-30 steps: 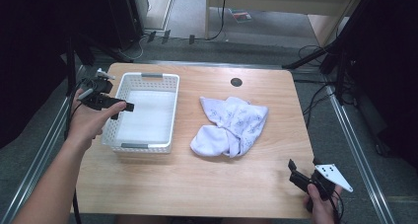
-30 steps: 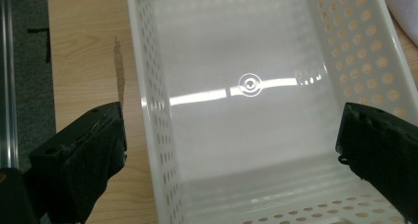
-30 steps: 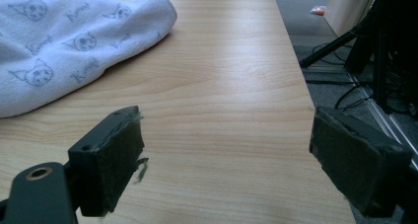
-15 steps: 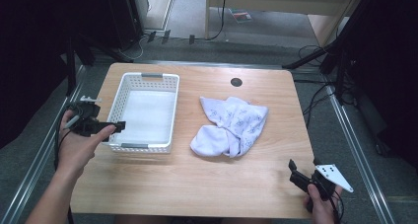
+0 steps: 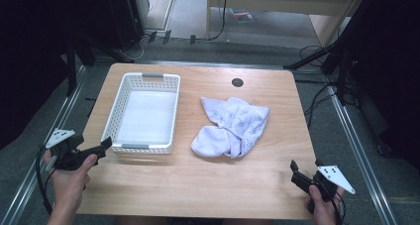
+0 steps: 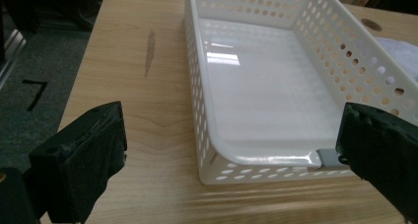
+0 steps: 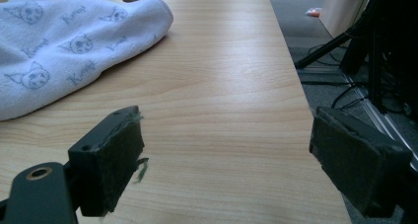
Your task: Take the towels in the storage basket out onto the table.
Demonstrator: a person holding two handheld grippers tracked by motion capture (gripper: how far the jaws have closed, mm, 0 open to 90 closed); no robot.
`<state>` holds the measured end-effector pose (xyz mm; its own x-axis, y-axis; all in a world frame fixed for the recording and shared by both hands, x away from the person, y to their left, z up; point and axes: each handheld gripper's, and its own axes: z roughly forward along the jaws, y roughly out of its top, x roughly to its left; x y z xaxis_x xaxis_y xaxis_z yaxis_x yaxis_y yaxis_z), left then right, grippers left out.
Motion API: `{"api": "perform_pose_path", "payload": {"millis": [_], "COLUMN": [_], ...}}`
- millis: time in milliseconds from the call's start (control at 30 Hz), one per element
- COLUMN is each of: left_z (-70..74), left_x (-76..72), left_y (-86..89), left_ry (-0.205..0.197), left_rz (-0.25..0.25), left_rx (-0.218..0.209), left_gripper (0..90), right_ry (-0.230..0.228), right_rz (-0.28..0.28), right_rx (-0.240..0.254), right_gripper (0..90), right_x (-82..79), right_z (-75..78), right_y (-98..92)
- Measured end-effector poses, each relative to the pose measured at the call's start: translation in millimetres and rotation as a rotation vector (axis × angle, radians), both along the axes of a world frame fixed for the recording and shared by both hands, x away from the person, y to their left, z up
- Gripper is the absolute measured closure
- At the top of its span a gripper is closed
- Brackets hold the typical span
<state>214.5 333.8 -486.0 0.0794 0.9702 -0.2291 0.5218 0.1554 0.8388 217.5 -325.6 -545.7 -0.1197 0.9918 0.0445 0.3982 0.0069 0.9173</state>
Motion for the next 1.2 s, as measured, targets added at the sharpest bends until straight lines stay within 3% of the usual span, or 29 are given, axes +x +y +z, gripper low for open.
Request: {"api": "perform_pose_path", "payload": {"millis": [267, 533, 1200], "left_z": [-29.9, -56.7, -63.8], "left_x": [-20.8, -24.5, -18.2], "left_y": [6.7, 14.6, 4.1], "left_ry": [-0.095, -0.071, -0.047], "left_rz": [0.044, 0.071, 0.033], "left_rx": [-0.005, -0.008, 0.040], "left_gripper": [0.0, 0.0, 0.0], "right_ry": [-0.002, -0.001, 0.008], "right_rz": [-0.002, -0.004, 0.024], "right_rx": [0.001, 0.003, -0.005], "right_gripper": [13.4, 13.4, 13.3], "right_x": [-0.2, -0.3, 1.2], "right_z": [0.0, 0.0, 0.0], "right_y": [-0.1, -0.2, 0.1]}}
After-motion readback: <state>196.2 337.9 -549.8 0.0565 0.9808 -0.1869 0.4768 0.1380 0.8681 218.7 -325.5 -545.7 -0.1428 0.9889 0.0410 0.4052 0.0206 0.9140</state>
